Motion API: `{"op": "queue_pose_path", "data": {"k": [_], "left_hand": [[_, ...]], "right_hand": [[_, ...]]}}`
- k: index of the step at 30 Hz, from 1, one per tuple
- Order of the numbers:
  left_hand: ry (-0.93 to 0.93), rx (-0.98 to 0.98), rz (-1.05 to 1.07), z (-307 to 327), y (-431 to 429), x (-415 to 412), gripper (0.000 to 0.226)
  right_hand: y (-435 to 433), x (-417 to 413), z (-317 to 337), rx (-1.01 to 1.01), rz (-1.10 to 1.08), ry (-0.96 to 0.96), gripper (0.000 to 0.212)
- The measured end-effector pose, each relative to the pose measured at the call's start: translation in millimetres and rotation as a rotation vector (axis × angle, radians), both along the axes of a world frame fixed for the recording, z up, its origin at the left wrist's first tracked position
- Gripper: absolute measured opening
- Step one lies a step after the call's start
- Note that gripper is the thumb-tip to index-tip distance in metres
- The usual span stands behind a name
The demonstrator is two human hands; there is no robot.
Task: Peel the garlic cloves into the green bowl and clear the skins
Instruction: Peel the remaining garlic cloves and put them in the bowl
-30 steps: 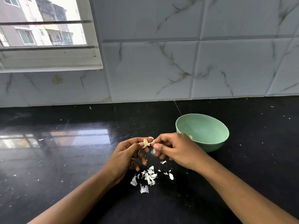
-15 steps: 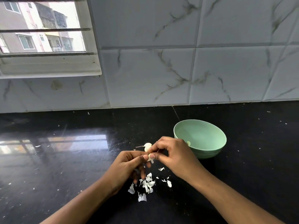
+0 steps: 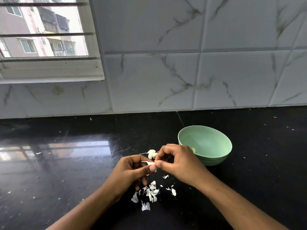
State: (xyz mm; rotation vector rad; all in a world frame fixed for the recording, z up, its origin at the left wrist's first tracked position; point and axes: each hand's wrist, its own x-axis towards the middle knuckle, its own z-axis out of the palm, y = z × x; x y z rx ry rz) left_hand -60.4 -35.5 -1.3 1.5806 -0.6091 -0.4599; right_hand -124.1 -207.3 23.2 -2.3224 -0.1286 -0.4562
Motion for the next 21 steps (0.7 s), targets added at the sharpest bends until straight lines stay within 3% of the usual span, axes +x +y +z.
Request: {"op": "queue_pose_path", "data": {"k": [10,17,21], "left_hand": [[0.085,-0.074,0.016,0.9,-2.1,-2.7,0.021],[0.172,-0.100,0.045,-1.4,0.5,3.8,0.025],[0.146,-0.083,0.022,-4.8,2.5,7.7,0.040]], "right_hand": [[-1.9,-0.4,3.1,0.018,-0.061,0.053,0.008],[-2.1,0.0,3.8,-0.002,0.010,0.053,0.009],[-1.5,0.3,2.3,-0.068,0.029,0.004,0.010]]}}
